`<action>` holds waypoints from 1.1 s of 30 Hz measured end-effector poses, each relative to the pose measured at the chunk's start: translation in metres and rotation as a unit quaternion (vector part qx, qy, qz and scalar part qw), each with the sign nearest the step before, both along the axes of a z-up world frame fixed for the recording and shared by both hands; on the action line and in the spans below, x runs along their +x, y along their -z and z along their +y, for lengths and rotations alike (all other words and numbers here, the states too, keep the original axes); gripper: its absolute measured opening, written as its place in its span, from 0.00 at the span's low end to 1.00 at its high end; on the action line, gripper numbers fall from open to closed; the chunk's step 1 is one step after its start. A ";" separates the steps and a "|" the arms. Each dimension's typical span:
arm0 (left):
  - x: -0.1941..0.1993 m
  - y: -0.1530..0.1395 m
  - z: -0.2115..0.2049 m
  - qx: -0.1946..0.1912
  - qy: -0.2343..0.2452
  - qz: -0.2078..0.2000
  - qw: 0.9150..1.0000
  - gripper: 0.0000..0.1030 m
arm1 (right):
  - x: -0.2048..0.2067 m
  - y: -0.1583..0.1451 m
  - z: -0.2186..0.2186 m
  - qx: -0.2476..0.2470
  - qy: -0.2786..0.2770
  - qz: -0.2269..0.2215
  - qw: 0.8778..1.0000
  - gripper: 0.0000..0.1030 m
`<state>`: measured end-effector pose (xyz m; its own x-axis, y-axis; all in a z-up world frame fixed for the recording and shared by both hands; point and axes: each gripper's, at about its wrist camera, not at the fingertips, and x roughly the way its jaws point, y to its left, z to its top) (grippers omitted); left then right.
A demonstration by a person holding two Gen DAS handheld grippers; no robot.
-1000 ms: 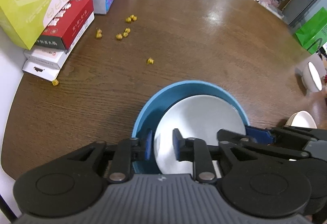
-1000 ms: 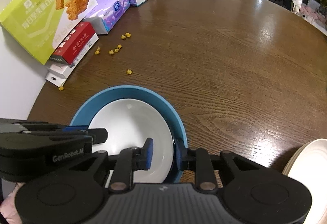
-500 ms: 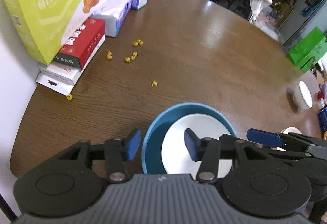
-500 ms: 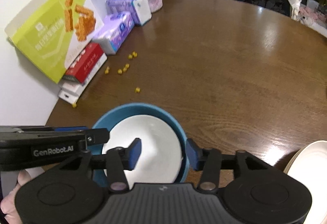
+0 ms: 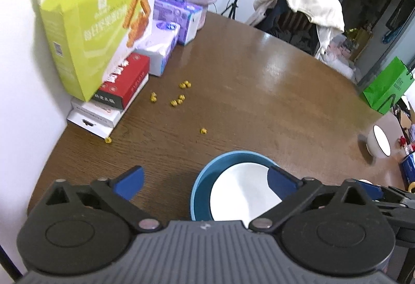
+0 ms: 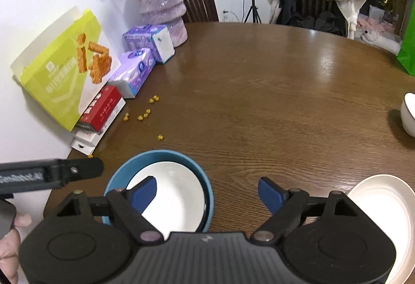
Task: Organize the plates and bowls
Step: 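Open both grippers to release the white bowl rim, then withdraw both grippers and move toward the remaining white bowl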
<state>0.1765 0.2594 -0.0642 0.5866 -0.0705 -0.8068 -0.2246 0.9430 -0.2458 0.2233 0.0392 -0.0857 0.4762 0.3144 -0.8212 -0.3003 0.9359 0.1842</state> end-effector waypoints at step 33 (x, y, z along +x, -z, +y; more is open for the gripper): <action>0.009 -0.055 -0.092 -0.004 0.071 -0.082 0.994 1.00 | -0.035 -0.056 -0.157 -0.005 0.155 -0.109 0.982 0.93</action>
